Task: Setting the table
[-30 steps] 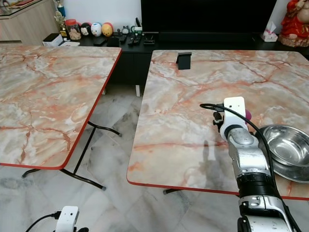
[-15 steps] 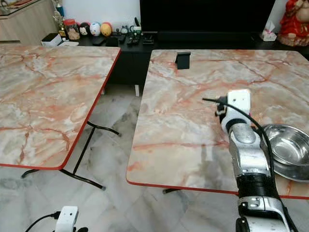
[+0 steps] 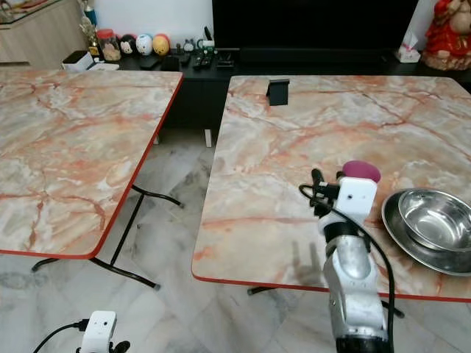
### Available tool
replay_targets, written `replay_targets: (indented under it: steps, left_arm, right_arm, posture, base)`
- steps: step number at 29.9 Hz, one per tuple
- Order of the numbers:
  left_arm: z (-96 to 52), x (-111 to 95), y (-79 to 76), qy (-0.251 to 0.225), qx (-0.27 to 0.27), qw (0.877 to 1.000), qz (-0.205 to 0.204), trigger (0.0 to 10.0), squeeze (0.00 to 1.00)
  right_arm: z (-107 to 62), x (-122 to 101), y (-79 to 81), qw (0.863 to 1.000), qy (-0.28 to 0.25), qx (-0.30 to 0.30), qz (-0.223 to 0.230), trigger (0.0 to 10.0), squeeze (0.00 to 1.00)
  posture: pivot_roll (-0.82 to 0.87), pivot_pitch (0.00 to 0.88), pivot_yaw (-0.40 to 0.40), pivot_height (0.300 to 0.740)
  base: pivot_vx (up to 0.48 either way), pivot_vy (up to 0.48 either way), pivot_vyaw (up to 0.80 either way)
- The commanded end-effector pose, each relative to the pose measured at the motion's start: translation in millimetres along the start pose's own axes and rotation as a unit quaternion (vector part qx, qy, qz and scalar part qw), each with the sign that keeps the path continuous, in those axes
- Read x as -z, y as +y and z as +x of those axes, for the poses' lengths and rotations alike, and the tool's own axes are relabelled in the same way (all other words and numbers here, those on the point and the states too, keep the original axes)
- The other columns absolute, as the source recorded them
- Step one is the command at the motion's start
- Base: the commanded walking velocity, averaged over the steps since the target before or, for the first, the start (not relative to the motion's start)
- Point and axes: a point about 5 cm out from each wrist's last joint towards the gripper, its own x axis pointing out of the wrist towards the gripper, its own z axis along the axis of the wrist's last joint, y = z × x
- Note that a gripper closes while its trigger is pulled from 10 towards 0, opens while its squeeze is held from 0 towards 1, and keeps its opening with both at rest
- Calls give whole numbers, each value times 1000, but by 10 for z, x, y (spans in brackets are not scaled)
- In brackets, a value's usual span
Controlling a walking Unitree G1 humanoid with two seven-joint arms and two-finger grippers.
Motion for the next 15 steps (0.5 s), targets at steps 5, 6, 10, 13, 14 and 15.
replay_targets:
  steps: [5, 6, 10, 13, 14, 15]
  left_arm:
    - [-1, -2, 12, -1, -5, 1000, 4, 10000, 0]
    - [0, -5, 10, -1, -4, 1000, 3, 10000, 0]
    - [0, -8, 9, -2, -4, 1000, 3, 10000, 0]
    - [1, -8, 8, -1, -5, 1000, 4, 10000, 0]
    - [1, -8, 8, -1, -5, 1000, 3, 10000, 0]
    - [1, -9, 8, -2, -5, 1000, 3, 10000, 0]
  right_arm:
    - [-3, -47, -28, 1000, -22, 12, -11, 10000, 0]
    - [23, -84, -19, 999, -30, 5, -12, 10000, 0]
    - [59, -140, 21, 999, -41, -7, -12, 10000, 0]
    - [83, -160, 46, 999, -46, -14, -13, 10000, 0]
    - [86, -159, 55, 999, -49, -17, -11, 10000, 0]
    - [88, -159, 59, 999, -50, -18, -9, 10000, 0]
  posture:
    - [-37, 0, 28, 736]
    - [-34, 0, 25, 736]
    - [-35, 0, 25, 736]
    - [-33, 0, 24, 736]
    - [-28, 0, 24, 736]
    - [-28, 0, 24, 736]
  base:
    - [0, 0, 310]
    - [0, 0, 763]
    - [0, 0, 764]
    - [0, 0, 767]
    - [0, 0, 763]
    - [0, 0, 763]
